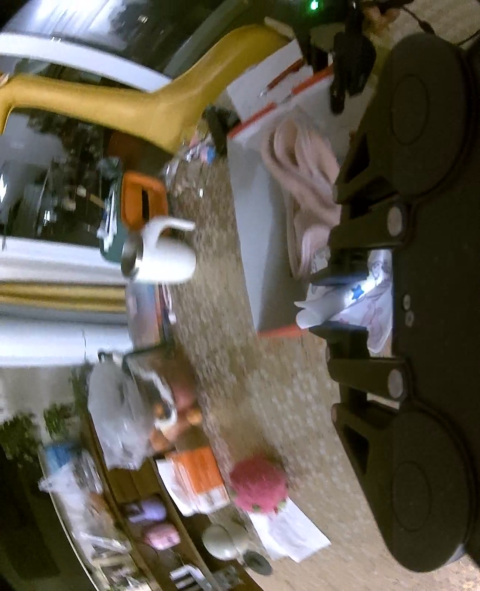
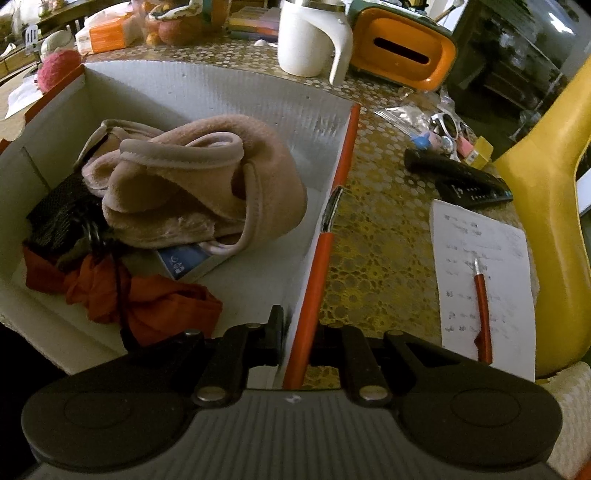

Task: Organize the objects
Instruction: 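Carry the printed cloth over the shoebox with the left gripper, then lower the printed cloth into the shoebox and open the left gripper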

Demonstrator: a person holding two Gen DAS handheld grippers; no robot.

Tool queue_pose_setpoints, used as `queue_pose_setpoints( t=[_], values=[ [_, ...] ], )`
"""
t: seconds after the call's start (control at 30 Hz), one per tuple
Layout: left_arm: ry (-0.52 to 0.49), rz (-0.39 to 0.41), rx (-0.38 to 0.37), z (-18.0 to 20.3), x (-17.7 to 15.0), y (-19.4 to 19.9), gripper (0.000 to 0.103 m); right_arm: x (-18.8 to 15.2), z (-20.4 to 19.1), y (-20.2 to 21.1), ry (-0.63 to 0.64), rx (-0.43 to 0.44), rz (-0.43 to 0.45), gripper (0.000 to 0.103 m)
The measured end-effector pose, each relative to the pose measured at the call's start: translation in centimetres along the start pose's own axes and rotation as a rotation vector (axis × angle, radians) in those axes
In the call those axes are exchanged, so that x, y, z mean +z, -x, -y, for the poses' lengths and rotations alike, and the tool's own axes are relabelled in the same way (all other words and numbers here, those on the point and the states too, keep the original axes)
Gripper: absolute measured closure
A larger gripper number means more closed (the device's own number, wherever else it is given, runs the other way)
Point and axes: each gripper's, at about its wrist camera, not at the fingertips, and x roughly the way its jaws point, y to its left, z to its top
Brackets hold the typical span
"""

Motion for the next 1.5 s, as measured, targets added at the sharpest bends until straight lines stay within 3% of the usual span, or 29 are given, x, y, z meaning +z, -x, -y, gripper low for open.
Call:
queue_pose_setpoints(
  t=[0.33, 0.57, 0.93, 1.37, 1.5],
  values=[
    [-0.088, -0.035, -0.066, 5.2, -0.2, -2.6, 0.085, 0.1, -0.1, 0.0, -0.003, 0.003, 0.003, 0.091],
    [-0.174, -0.099, -0.05, 7.7, -1.2, -5.6, 0.084, 0.1, -0.2, 0.0, -0.002, 0.002, 0.003, 0.091],
    [-0.186, -0.171, -0.029, 7.3, -2.7, -8.8, 0.08, 0.1, -0.2, 0.1, -0.002, 0.002, 0.003, 0.091],
    [-0.162, -0.209, -0.033, 6.7, -3.4, -9.6, 0.074, 0.1, -0.2, 0.1, -0.003, 0.001, 0.001, 0.091],
    [-0.148, -0.196, -0.043, 6.4, -3.4, -8.8, 0.064, 0.0, -0.2, 0.1, -0.004, 0.001, 0.0, 0.091]
  ],
)
